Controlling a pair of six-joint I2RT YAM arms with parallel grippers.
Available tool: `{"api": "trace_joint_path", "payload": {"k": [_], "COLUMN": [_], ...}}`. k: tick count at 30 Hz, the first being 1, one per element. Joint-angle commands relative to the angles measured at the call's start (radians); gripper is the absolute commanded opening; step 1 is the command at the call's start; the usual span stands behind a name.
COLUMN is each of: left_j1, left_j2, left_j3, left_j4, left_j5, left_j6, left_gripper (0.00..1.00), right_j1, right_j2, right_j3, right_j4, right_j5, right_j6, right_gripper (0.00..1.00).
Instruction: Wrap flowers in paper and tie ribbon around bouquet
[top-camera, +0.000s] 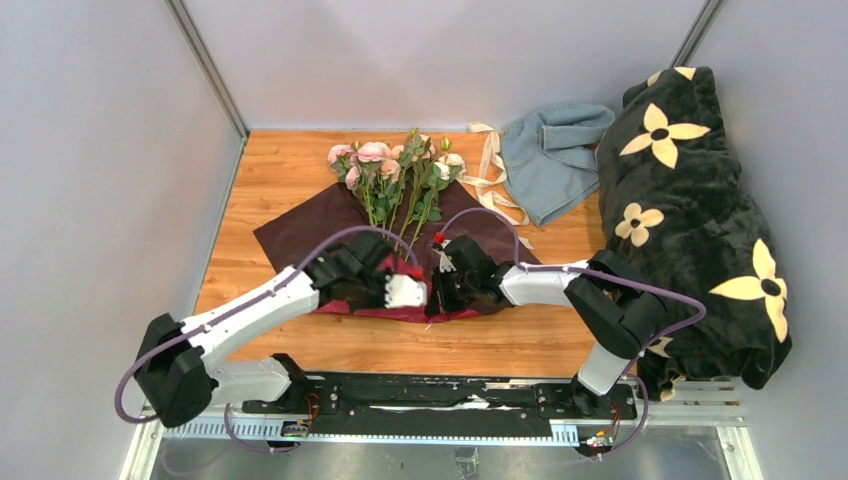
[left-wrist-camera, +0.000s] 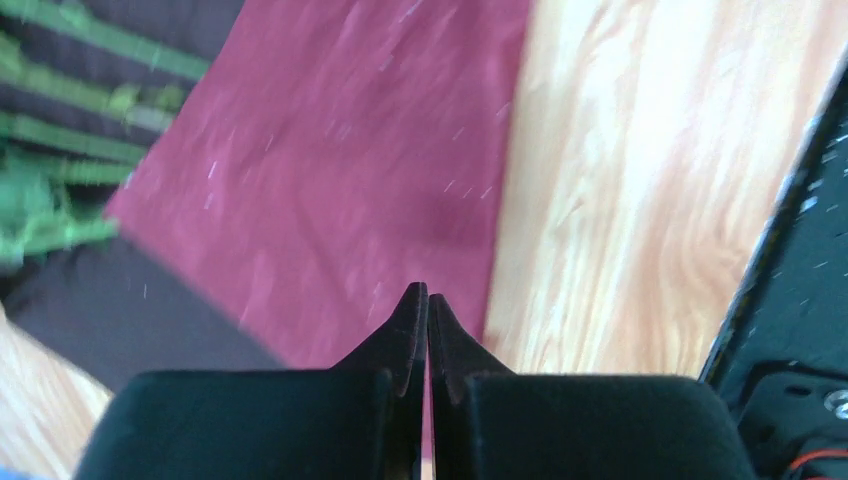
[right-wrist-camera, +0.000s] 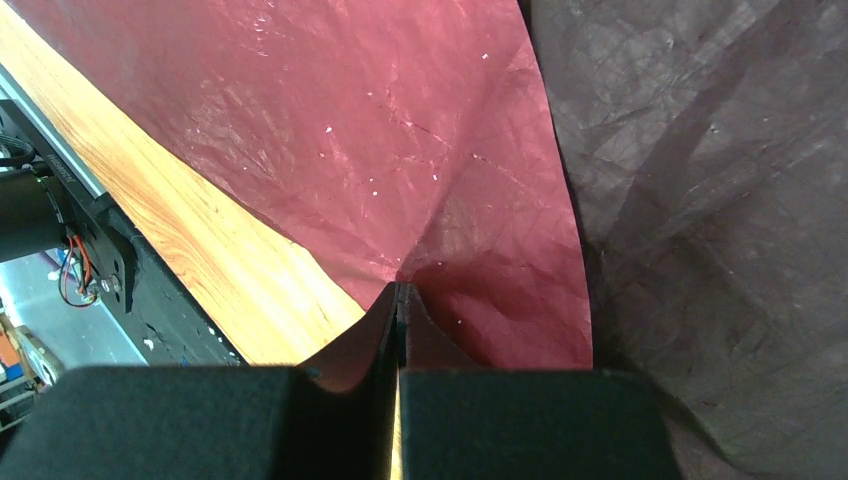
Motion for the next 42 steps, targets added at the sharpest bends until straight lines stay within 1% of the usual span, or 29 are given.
{"api": "trace_joint_path", "payload": {"k": [1,4,8,10,14,16,18,21,24,27,29,31,33,34,36,37,38,39,41,42], "left_j1": [-0.154,-0.165,-0.165,-0.165,-0.165,-0.162,-0.138,-0.040,0.136,0.274,0.342,0.400,0.456,0.473,0.477,0.475,0.466,0.446,0.383,0.340], "left_j2": [0.097,0.206,0.246,0.226,0.125,0.076,0.035,0.004,-0.039,-0.107,-0.147,-0.168,-0.184,-0.190,-0.190,-0.182,-0.165,-0.136,-0.057,-0.024], "left_j3": [-0.040,-0.029,-0.072,-0.124,-0.261,-0.336,-0.398,-0.426,-0.405,-0.429,-0.476,-0.527,-0.522,-0.485,-0.366,-0.268,-0.189,-0.103,0.035,0.068], "left_j4": [0.127,0.215,0.254,0.239,0.190,0.184,0.188,0.172,0.108,0.047,0.040,0.081,0.064,0.034,-0.023,-0.028,-0.014,0.003,-0.007,-0.006], "left_j5": [-0.013,-0.062,-0.066,-0.065,-0.074,-0.125,-0.164,-0.184,-0.152,-0.137,-0.156,-0.213,-0.233,-0.212,-0.111,-0.074,-0.050,-0.046,0.004,0.049], "left_j6": [-0.062,-0.063,-0.030,-0.003,0.058,0.076,0.099,0.124,0.180,0.273,0.338,0.379,0.409,0.398,0.324,0.231,0.138,0.015,-0.169,-0.228], "left_gripper": [0.00,0.00,0.00,0.00,0.00,0.00,0.00,0.00,0.00,0.00,0.00,0.00,0.00,0.00,0.00,0.00,0.04,0.05,0.05,0.05], "right_j1": [-0.009,-0.010,-0.012,-0.014,-0.017,-0.017,-0.017,-0.017,-0.017,-0.017,-0.017,-0.017,-0.016,-0.015,-0.012,-0.007,-0.003,0.001,0.003,0.003], "right_j2": [0.044,0.060,0.064,0.058,0.057,0.056,0.054,0.052,0.045,0.042,0.042,0.045,0.044,0.043,0.044,0.045,0.045,0.044,0.040,0.038], "right_j3": [-0.007,-0.002,-0.002,-0.008,-0.013,-0.015,-0.016,-0.018,-0.018,-0.017,-0.013,-0.009,-0.005,-0.001,0.009,0.023,0.032,0.041,0.048,0.049], "right_j4": [-0.134,-0.128,-0.134,-0.135,-0.146,-0.150,-0.150,-0.179,-0.191,-0.207,-0.217,-0.225,-0.227,-0.230,-0.246,-0.260,-0.279,-0.291,-0.302,-0.304], "right_j5": [0.009,-0.005,-0.003,0.001,0.006,0.012,0.019,0.022,0.030,0.035,0.038,0.041,0.043,0.044,0.053,0.064,0.075,0.083,0.097,0.106], "right_j6": [-0.022,-0.017,-0.017,-0.015,-0.020,-0.024,-0.026,-0.027,-0.030,-0.036,-0.044,-0.048,-0.050,-0.050,-0.051,-0.055,-0.061,-0.064,-0.058,-0.052], "right_gripper": [0.00,0.00,0.00,0.00,0.00,0.00,0.00,0.00,0.00,0.00,0.00,0.00,0.00,0.00,0.00,0.00,0.00,0.00,0.00,0.00]}}
